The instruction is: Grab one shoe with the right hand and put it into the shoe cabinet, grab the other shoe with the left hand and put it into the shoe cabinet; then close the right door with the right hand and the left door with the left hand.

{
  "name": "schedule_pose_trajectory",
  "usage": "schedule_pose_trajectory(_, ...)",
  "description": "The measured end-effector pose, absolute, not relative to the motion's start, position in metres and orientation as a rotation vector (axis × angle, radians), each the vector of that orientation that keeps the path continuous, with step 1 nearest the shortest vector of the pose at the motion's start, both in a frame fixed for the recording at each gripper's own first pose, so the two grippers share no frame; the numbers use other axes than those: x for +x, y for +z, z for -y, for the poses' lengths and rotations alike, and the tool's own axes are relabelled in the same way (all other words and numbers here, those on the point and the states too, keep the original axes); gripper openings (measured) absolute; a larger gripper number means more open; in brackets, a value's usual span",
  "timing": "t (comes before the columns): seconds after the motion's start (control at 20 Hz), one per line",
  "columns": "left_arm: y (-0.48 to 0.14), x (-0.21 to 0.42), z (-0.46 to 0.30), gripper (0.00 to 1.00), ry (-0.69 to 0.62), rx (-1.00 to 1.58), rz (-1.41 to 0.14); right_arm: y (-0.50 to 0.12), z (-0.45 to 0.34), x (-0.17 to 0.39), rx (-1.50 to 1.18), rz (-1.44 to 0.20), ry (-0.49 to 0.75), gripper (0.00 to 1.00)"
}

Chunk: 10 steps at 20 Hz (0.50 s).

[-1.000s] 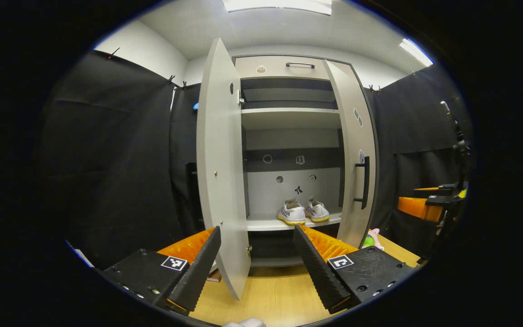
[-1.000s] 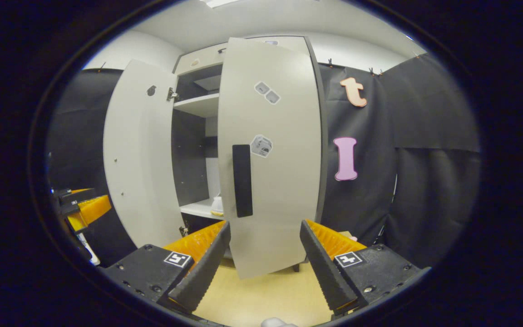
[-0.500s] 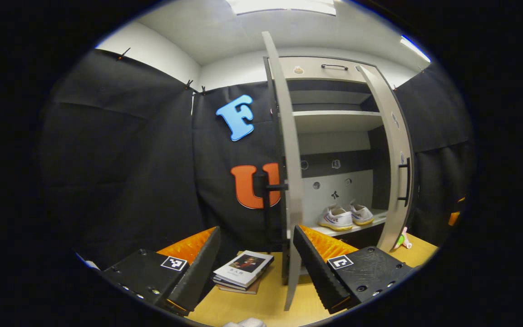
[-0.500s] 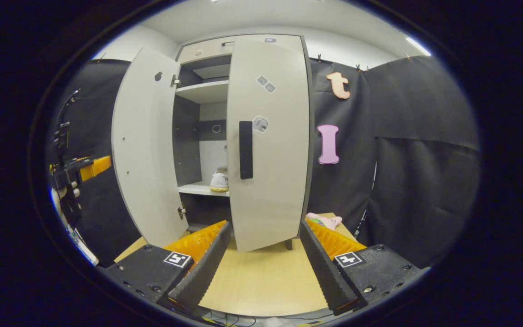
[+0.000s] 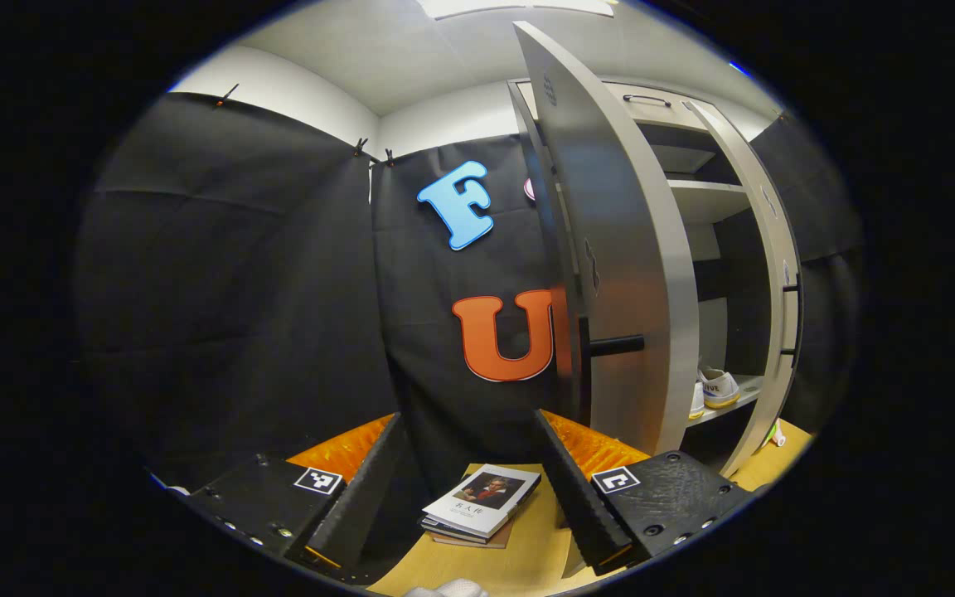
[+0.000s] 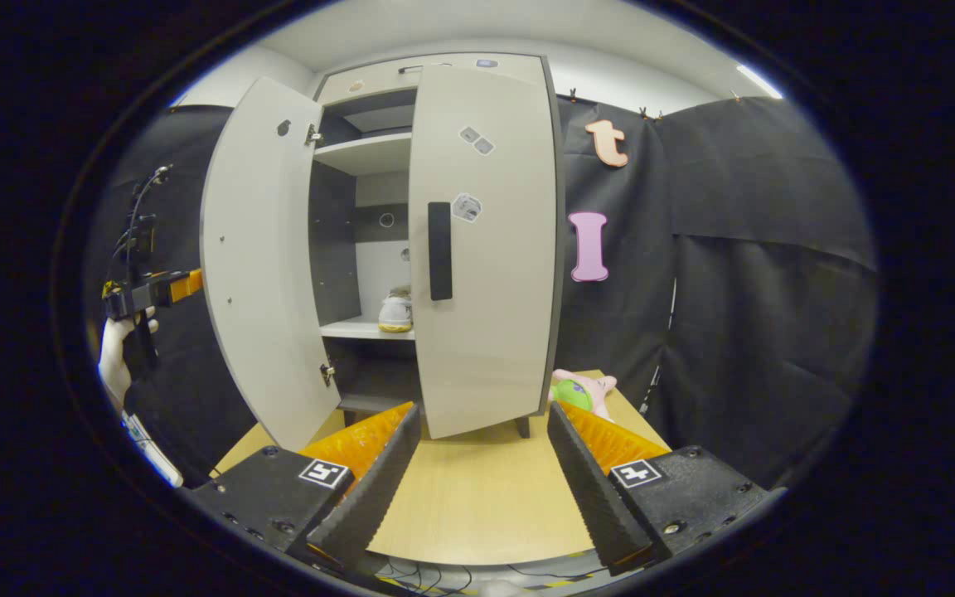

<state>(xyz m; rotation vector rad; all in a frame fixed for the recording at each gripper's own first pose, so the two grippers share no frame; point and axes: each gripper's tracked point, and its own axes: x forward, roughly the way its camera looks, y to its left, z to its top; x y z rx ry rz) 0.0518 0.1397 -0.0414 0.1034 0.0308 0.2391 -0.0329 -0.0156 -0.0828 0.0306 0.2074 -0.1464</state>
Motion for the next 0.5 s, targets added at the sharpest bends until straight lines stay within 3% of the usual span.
schedule_pose_trajectory(0.5, -0.04, 0.047, -0.123, 0.87, 0.257, 0.107, -0.029, -0.086, 0.031, -0.035, 0.046, -0.208, -0.12, 0.99)
